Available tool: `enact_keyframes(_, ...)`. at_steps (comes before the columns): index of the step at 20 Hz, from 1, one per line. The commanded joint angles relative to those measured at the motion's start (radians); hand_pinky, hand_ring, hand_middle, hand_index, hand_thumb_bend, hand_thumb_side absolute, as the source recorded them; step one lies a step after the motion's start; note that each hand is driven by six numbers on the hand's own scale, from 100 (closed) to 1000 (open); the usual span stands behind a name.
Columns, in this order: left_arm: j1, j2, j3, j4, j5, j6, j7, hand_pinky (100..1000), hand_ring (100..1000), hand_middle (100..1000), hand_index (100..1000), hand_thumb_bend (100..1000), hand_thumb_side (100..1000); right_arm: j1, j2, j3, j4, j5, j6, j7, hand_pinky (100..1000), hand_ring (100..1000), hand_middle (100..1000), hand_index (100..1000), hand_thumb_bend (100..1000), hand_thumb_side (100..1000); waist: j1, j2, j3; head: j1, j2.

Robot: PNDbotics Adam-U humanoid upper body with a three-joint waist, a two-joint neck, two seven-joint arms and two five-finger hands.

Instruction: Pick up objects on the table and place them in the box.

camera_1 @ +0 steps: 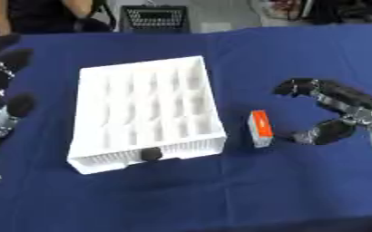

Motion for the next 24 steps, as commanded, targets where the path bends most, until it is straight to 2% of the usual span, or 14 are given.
enact_keyframes(1,-0.005,0.012,-0.002,-0.011,0.005,-0.002,-0.005,887,838,865,1000,1000,571,-0.028,-0.051,0.014,0.004,0.044,-0.026,0.001,778,851,888,947,569,577,-0.002,-0.013,0.002,-0.018,-0.005)
enact_keyframes(10,-0.002,0.01,-0.003,-0.01,0.007,-0.004,-0.006,889,839,866,1000,1000,572,-0.062,-0.059,0.034,0.025,0.059,-0.052,0.015,774,846,878,944,556,573,-0.004,-0.015,0.007,-0.018,-0.007)
enact_keyframes(24,0.002,0.005,-0.005,-0.007,0.01,-0.007,-0.008,891,840,868,1000,1000,573,-0.154,-0.006,0.085,0.103,0.097,-0.092,0.037,770,842,873,937,565,599,-0.003,-0.018,0.013,-0.031,-0.006)
